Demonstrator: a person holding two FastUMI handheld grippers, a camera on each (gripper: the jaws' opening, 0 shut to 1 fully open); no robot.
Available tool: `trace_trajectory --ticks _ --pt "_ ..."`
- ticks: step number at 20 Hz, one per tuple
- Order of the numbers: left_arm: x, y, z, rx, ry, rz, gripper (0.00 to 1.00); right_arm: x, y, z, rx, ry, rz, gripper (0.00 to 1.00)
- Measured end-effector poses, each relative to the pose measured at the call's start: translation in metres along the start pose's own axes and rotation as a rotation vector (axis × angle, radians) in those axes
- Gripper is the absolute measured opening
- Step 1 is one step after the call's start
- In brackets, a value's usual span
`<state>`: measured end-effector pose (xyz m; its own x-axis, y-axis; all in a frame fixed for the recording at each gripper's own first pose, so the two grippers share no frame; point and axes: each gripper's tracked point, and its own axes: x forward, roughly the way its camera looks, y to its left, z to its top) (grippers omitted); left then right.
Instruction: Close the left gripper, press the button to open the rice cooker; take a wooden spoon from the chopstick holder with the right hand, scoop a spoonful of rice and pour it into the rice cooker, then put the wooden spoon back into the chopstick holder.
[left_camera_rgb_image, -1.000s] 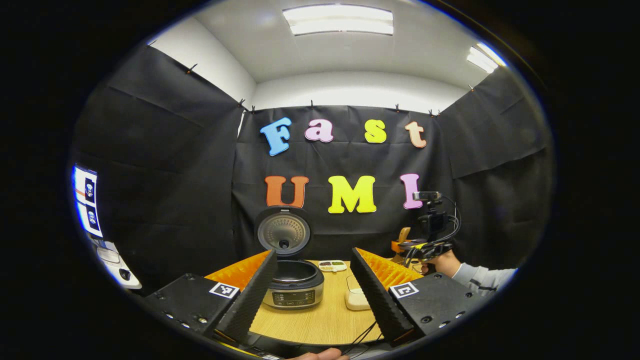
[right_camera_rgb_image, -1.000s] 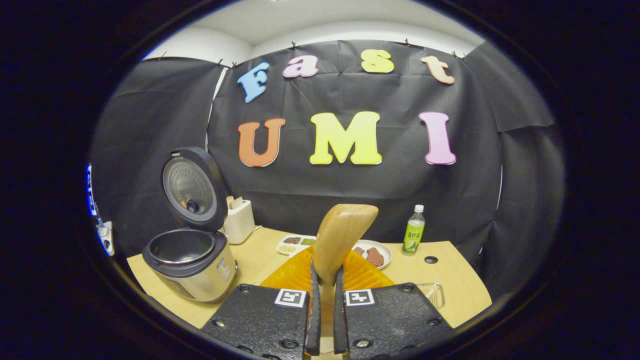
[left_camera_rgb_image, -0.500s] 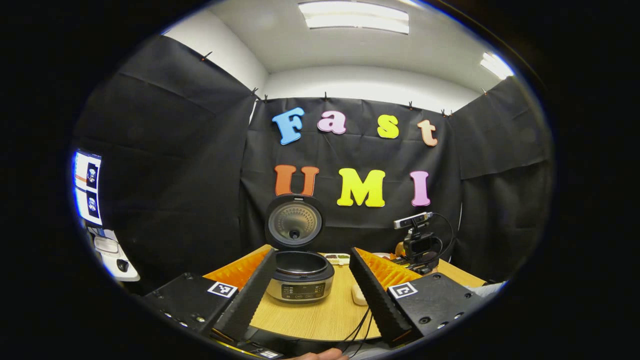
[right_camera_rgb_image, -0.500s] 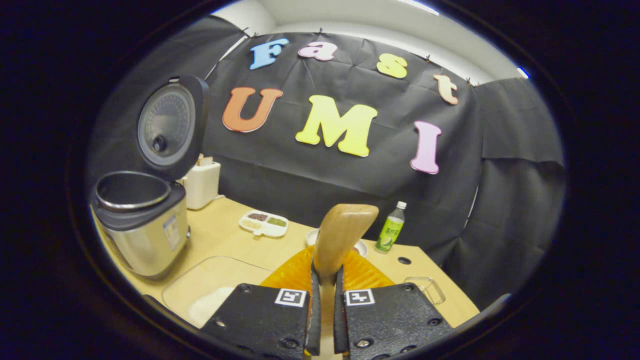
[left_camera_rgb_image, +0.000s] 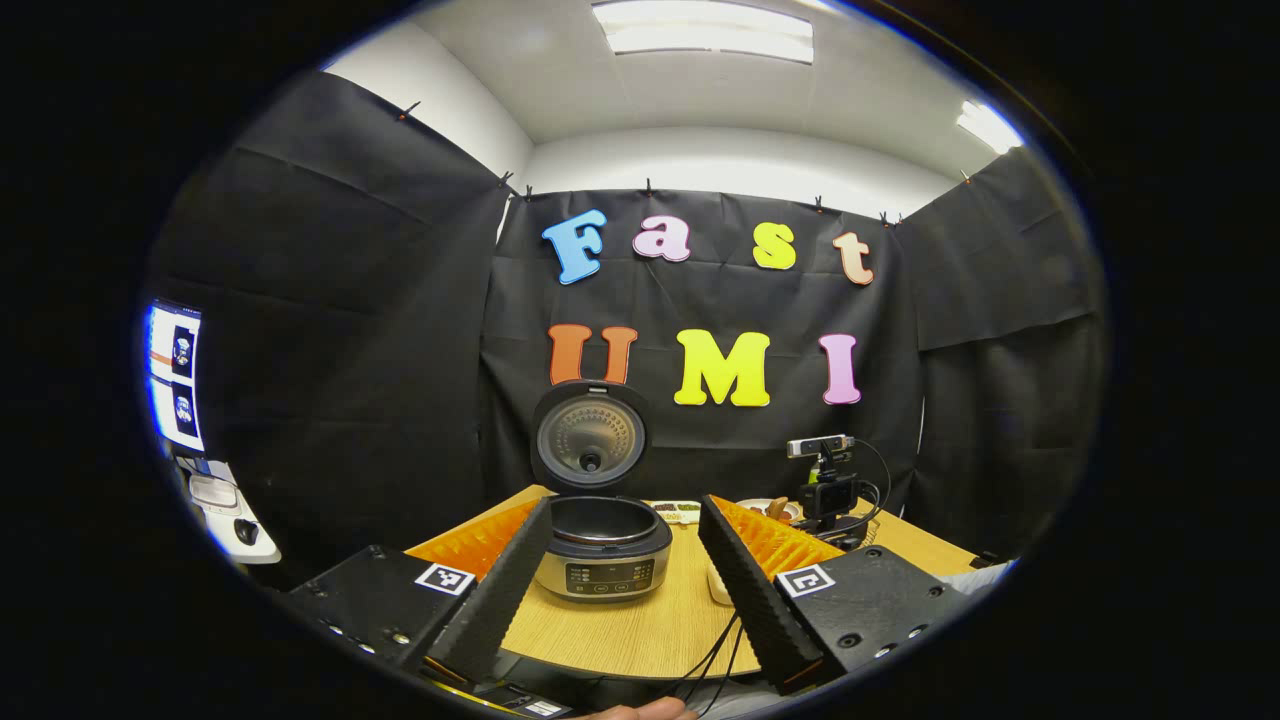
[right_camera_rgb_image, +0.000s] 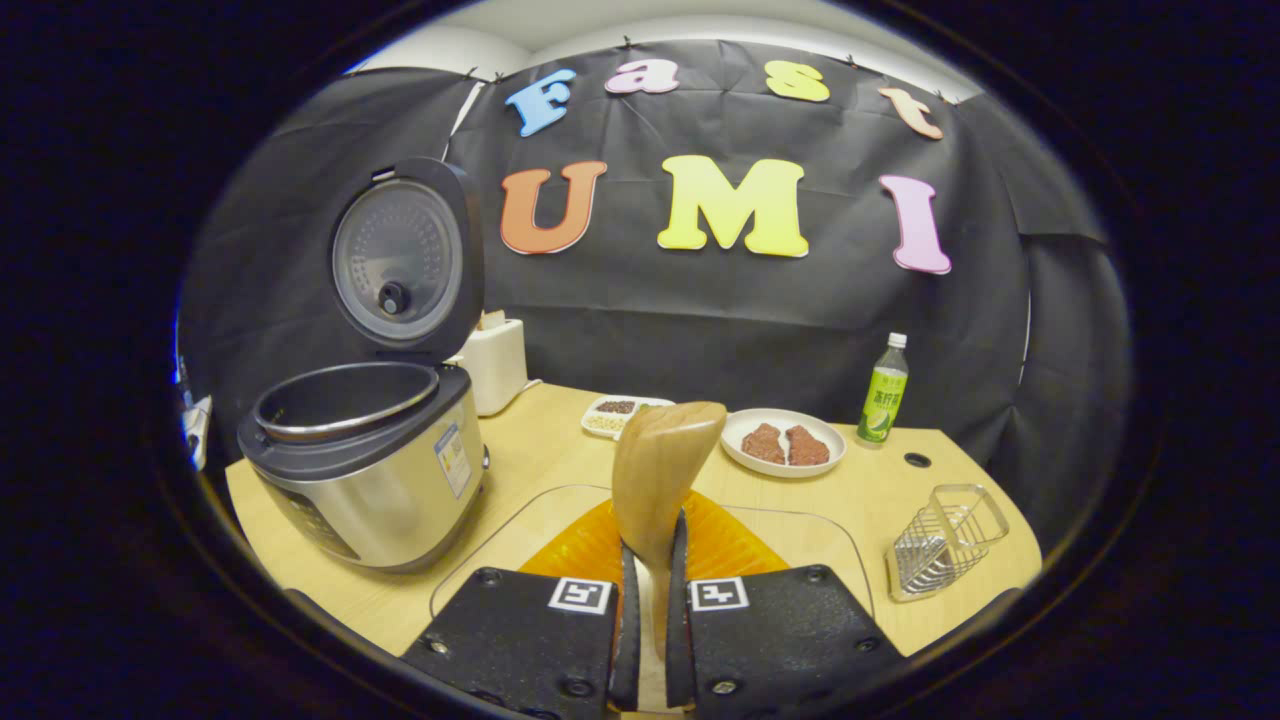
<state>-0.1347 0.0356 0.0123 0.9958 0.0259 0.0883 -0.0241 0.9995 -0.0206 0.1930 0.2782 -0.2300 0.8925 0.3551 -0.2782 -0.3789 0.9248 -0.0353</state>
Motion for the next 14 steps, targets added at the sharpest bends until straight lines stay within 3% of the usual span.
trace_trajectory --ticks 5,9,14 --pt "-0.001 0.002 0.0 0.01 0.001 0.013 0.94 0.003 -0.024 0.0 0.287 0.056 0.059 0.16" --pt "0.001 -0.003 -0.005 0.017 0.014 0.011 0.94 0.005 -0.053 -0.001 0.597 0.104 0.083 0.15" --pt "-0.001 -0.005 -0.001 0.046 0.007 0.014 0.94 -0.003 -0.077 0.006 0.913 0.081 0.142 0.14"
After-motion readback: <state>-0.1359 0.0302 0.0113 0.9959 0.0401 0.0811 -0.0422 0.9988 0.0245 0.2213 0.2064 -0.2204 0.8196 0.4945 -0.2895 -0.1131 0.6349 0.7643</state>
